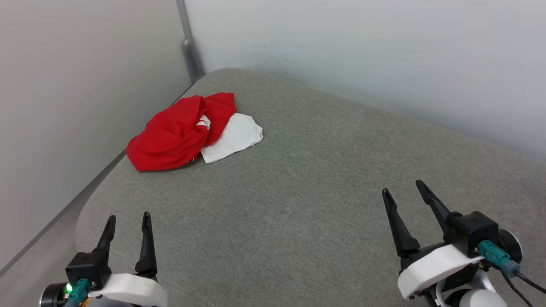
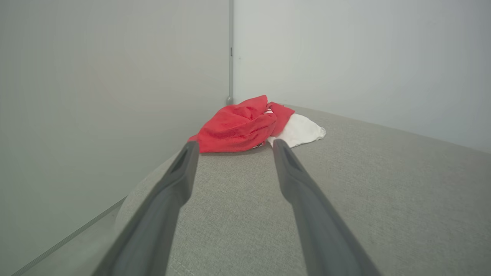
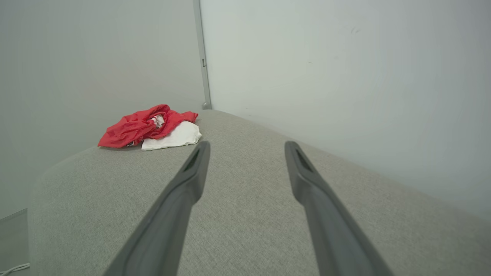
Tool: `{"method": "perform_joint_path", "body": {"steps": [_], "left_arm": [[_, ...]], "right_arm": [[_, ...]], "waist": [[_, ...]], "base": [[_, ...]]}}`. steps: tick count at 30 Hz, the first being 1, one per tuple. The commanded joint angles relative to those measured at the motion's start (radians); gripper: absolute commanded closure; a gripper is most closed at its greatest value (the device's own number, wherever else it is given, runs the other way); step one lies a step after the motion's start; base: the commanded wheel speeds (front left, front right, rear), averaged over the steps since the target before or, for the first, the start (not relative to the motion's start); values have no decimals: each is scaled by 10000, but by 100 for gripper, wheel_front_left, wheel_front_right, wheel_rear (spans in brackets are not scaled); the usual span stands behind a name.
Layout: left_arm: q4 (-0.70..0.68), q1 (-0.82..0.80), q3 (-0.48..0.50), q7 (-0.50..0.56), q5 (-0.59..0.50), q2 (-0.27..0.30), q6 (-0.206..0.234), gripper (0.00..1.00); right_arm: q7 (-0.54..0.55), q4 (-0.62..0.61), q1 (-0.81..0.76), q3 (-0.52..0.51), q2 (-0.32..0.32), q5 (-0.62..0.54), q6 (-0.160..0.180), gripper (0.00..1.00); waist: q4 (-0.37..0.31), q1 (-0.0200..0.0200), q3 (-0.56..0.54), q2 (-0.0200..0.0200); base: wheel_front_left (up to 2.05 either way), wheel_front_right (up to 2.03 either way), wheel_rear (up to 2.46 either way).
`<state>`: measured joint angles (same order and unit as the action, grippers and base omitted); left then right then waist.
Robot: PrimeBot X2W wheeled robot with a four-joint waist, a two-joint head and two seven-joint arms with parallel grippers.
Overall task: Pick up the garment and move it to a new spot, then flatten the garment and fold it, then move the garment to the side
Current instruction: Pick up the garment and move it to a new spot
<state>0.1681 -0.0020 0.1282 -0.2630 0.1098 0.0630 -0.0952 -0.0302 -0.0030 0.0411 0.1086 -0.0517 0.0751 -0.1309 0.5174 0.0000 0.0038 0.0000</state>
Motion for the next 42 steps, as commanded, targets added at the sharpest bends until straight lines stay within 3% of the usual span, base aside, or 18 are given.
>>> {"method": "perform_joint_path", "body": {"steps": [1,8,14,21,28,35,42], "left_arm": [[69,-220,6,-26,113,0,31,0],[426,-1519,-2,164,279,148,44,0],[790,-3758,87,926,724,665,-76,0],[1389,-6301,274,2353,1335,1642,-191,0],[3007,-8243,-355,5063,2204,2966,-331,0],[4822,-9010,-1115,6814,3149,4191,-345,0],[6816,-8884,-1167,7962,4018,4913,-343,0]], "right_arm": [[23,-70,52,-62,17,-53,3,0],[267,-439,252,-148,16,-264,3,0],[560,-939,835,-136,-246,-470,3,0],[788,-1585,1567,-346,-544,-593,3,0],[822,-1978,2089,-628,-611,-631,3,0],[707,-2193,2581,-555,-563,-670,3,0],[611,-2320,2756,-634,-506,-667,3,0]], "waist": [[-13,0,33,0],[-306,0,647,0],[-1009,0,1922,0],[-1790,0,3592,0],[-2321,0,4808,0],[-2890,0,5678,0],[-3279,0,6147,0]], "base": [[0,0,0],[0,0,0],[0,0,0],[0,0,0],[0,0,0],[0,0,0],[0,0,0]]}}
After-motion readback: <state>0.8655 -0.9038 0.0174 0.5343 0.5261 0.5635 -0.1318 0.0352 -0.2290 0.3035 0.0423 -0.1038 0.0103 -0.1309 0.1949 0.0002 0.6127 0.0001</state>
